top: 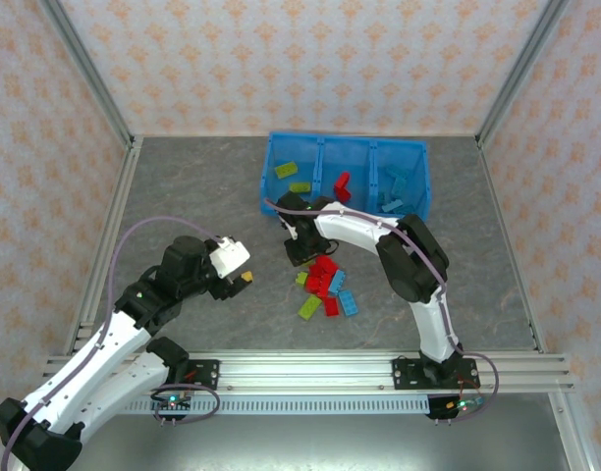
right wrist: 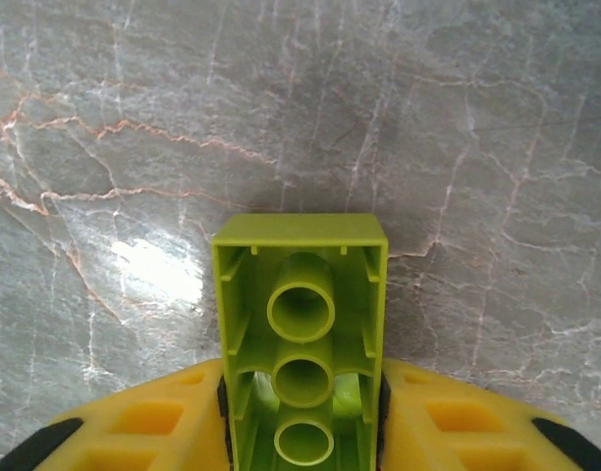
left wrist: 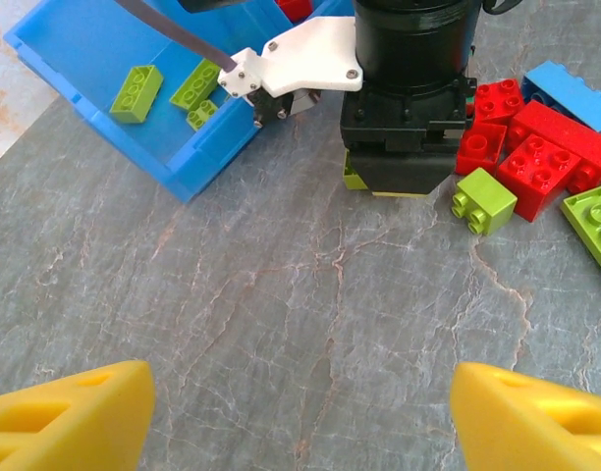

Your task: Sort the legos into containers by color

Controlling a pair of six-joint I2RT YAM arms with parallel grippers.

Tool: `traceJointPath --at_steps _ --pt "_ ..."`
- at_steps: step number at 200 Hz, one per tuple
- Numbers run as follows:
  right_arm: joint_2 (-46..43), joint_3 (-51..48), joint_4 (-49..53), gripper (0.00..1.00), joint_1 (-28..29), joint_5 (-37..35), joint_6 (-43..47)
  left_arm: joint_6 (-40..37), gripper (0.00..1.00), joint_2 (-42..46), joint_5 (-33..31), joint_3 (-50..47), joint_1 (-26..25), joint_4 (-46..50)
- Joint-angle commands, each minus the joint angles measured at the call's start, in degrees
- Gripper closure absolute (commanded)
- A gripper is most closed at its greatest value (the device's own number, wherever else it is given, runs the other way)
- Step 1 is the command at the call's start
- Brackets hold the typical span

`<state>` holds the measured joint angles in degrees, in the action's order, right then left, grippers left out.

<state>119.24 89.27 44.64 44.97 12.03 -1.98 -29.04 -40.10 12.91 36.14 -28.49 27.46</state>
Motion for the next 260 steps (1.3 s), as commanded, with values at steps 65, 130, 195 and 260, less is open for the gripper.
traceJointPath --at_steps 65,130,195,260 --pt "-14.0 2.5 -15.4 0.72 0.0 -19.9 -0.6 0.2 0.2 1.4 -0.1 -3.0 -0.1 -6.8" --pt "8.6 29.9 -12.3 0.72 -3.9 -24.2 -0.7 -0.1 0.2 0.5 -0.1 -3.3 -0.1 -7.6" --pt "16.9 40.2 -10.5 0.52 -6.2 -17.7 1.3 0.0 0.2 0.0 0.0 -3.4 0.0 -8.0" --pt "3.7 31.5 -8.8 0.52 -6.2 -17.7 -3.3 1.1 0.19 -0.4 0.6 -3.4 -0.1 -7.1"
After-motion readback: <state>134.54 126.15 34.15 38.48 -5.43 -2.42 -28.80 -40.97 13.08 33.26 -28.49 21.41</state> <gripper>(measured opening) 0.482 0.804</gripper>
